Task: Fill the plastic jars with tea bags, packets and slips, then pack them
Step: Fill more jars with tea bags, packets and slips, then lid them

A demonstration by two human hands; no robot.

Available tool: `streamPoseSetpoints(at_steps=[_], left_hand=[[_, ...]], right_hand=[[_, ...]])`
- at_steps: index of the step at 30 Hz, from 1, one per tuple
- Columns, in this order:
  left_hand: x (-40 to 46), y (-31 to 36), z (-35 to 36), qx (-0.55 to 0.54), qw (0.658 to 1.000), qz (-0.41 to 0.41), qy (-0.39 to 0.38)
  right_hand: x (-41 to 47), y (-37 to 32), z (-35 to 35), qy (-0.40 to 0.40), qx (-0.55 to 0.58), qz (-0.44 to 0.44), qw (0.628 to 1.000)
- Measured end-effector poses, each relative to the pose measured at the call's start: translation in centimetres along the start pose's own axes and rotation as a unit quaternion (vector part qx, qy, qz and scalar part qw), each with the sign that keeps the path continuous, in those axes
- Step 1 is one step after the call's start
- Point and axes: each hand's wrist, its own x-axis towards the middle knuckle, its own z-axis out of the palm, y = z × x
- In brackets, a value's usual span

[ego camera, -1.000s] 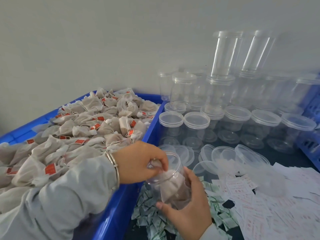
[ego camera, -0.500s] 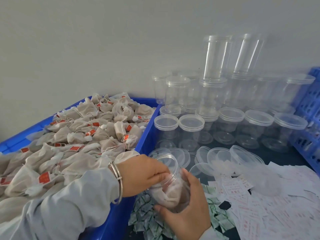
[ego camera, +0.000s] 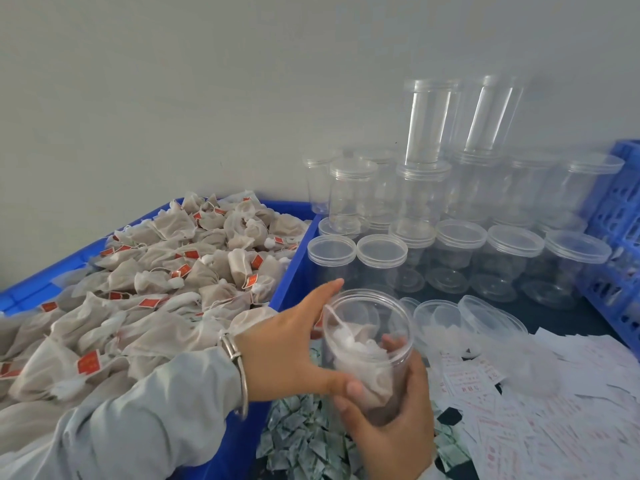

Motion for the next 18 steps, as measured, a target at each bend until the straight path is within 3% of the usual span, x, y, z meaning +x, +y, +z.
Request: streamPoseSetpoints(at_steps=[6,14,18], left_hand=[[0.0,-0.1,-0.2,-0.029,0.999,0.024,0.002],[-0.2,-0.5,-1.7,0.020,0.998,0.014,0.049],[-0.2,-0.9,-2.5,-0.019,0.991,-0.025,0.133]], right_hand=[[0.0,0.0,0.2,-0.054,0.052,-0.017,0.997],[0.9,1.0,-0.5,0.002,0.009,0.000,1.000],[1.3,1.9,-0.7,0.049,-0.042,0.006,0.998]])
